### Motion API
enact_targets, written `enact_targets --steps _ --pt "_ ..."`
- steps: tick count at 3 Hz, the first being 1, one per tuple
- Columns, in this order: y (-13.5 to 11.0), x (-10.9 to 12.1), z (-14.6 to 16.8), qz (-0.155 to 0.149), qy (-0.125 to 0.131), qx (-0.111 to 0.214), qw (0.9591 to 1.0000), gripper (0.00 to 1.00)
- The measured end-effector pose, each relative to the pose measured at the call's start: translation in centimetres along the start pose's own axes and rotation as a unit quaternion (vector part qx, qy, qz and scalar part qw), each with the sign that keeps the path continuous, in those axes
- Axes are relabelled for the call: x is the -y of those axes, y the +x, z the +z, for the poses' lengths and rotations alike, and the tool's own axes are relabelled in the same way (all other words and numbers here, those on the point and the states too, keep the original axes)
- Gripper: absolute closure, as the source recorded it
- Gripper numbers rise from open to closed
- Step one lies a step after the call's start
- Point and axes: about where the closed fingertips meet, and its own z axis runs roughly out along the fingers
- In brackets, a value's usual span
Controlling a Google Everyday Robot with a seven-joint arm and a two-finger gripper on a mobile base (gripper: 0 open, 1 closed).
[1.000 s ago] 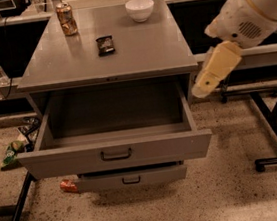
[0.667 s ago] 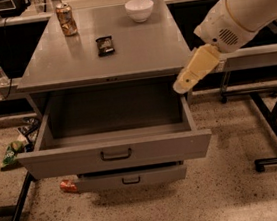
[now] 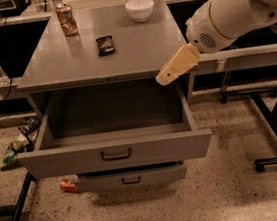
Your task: Place rxbar chocolate into top drawer
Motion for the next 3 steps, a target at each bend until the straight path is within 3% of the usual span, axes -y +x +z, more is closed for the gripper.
enact_targets --steps 1,2,3 --pt "-0.1 -0.2 0.7 0.010 0.004 -0.001 0.9999 0.00" --pt "-3.4 0.8 6.0 0.024 0.004 0.045 0.9987 0.00" --pt "-5.1 1.5 9.7 0.041 0.004 0.076 0.9963 0.00"
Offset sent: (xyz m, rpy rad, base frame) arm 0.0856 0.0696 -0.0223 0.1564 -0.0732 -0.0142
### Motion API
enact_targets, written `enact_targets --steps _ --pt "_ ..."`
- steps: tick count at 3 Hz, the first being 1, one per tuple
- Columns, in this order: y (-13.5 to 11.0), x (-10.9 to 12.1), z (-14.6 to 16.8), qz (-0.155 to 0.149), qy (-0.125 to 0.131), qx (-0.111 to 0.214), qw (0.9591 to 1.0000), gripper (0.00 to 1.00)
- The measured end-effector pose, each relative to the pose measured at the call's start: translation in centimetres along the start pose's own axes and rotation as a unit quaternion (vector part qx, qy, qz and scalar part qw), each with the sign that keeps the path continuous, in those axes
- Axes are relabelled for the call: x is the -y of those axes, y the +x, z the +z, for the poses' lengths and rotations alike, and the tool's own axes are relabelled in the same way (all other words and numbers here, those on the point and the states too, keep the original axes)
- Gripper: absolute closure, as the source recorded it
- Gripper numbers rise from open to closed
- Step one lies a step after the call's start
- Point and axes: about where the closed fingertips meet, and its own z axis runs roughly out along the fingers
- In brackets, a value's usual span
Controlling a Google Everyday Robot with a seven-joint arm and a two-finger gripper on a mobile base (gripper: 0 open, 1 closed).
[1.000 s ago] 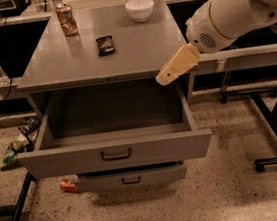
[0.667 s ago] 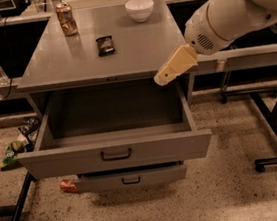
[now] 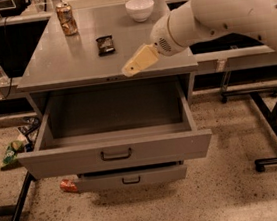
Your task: Place rxbar chocolate into top drawer
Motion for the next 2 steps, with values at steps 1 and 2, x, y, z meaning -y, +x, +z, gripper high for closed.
enact_targets --steps 1,2 --pt "0.2 0.4 5.2 0.033 -0.005 0.015 0.9993 0.00" --pt "0.8 1.6 10.9 0.063 -0.019 0.031 0.9974 0.00"
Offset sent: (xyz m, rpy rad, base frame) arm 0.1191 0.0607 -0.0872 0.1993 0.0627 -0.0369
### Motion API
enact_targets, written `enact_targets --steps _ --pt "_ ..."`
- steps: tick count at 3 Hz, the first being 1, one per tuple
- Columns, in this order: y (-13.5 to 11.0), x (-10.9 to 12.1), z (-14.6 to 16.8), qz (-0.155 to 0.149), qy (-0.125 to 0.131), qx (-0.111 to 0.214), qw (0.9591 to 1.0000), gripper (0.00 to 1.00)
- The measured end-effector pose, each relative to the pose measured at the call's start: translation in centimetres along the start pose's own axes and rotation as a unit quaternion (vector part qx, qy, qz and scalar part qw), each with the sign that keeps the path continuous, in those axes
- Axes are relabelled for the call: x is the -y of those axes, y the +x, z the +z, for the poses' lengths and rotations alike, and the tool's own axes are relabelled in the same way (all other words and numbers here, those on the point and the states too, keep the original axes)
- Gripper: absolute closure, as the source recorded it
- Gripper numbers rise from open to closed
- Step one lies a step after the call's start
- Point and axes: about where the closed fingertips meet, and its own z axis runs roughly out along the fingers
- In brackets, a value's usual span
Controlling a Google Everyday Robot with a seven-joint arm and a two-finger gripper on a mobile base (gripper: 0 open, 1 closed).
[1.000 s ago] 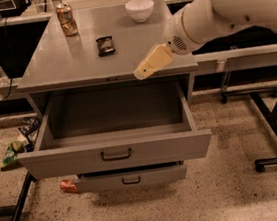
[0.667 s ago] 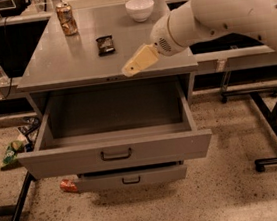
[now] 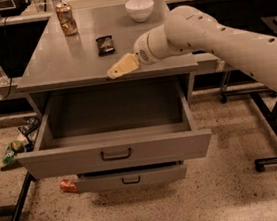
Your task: Place rxbar chocolate into top drawer
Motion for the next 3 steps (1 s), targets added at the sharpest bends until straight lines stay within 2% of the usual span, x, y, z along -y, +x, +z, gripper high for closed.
enact_targets --steps 1,2,3 --pt "0.0 0.0 0.0 0.000 0.000 0.000 1.0000 0.00" --pt "-1.5 0.2 1.1 -0.026 -0.002 0.008 0.9996 0.00" --pt "-3.3 0.5 3.7 -0.043 -0.019 0.024 0.9986 0.00"
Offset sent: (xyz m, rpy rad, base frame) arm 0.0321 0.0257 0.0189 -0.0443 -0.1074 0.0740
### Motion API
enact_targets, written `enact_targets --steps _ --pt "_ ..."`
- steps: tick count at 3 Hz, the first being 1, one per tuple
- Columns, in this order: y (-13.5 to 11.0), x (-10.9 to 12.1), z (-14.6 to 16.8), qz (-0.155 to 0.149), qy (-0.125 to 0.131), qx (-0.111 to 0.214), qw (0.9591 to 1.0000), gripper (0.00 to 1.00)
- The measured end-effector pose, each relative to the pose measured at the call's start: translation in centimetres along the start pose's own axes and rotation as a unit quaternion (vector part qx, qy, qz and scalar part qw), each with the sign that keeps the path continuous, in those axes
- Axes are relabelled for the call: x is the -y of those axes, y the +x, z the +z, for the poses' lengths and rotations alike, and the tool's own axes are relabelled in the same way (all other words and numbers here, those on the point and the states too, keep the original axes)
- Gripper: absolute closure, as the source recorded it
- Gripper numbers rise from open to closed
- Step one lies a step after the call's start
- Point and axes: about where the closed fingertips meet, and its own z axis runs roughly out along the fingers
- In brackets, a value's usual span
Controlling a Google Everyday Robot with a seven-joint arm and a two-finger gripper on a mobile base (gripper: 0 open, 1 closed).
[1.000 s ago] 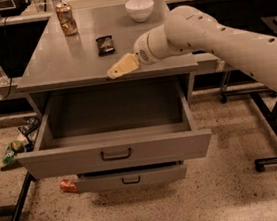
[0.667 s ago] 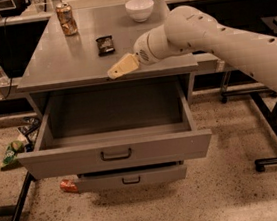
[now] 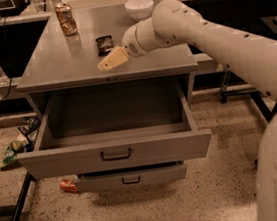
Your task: Place rxbar chocolate into top drawer
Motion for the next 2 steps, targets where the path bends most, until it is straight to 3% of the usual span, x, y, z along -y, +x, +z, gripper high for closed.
enact_targets --steps 2 --pt "-3.3 4.6 6.4 0.025 0.010 0.058 0.9980 0.00"
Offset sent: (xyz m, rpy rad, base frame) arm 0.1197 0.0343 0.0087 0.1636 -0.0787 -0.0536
